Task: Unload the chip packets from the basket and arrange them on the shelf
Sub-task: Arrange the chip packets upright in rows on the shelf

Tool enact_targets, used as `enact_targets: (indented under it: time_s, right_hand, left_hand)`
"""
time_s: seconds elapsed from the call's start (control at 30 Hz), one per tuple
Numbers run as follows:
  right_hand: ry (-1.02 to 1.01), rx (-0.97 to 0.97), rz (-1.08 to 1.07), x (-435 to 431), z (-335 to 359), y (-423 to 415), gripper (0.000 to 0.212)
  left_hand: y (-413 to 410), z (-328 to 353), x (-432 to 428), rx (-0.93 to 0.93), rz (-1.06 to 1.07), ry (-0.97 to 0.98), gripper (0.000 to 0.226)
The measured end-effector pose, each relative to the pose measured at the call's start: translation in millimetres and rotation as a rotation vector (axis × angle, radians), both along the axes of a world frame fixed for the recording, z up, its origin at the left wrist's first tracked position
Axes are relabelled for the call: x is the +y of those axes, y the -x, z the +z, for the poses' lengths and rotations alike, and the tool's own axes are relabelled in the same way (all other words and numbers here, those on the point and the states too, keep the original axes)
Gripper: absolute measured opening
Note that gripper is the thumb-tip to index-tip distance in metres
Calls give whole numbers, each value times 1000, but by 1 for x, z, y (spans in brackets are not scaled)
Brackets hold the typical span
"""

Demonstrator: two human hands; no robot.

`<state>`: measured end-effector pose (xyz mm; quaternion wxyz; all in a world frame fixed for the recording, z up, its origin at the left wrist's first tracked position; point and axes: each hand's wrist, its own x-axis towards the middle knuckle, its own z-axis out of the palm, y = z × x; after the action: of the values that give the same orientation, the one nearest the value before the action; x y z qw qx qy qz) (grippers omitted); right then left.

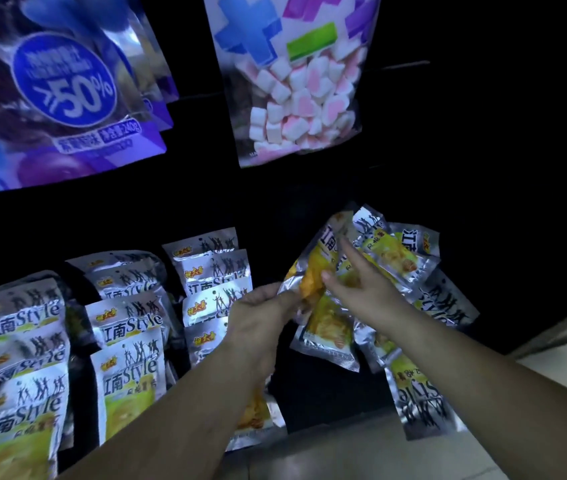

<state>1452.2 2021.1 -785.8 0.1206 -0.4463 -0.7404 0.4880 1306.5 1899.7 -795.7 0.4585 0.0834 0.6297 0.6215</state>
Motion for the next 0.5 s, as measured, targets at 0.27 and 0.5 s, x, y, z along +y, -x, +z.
enact_targets:
  time_s: [0.27,0.5]
  right_hand:
    - [134,262,-173,-13,-4,6,64]
    - [-58,149,-130,-5,-17,8,68]
  left_hand:
    - [-17,-9,-16,-30,-169,3,19]
    - [-5,-33,-9,653,-231,214,25]
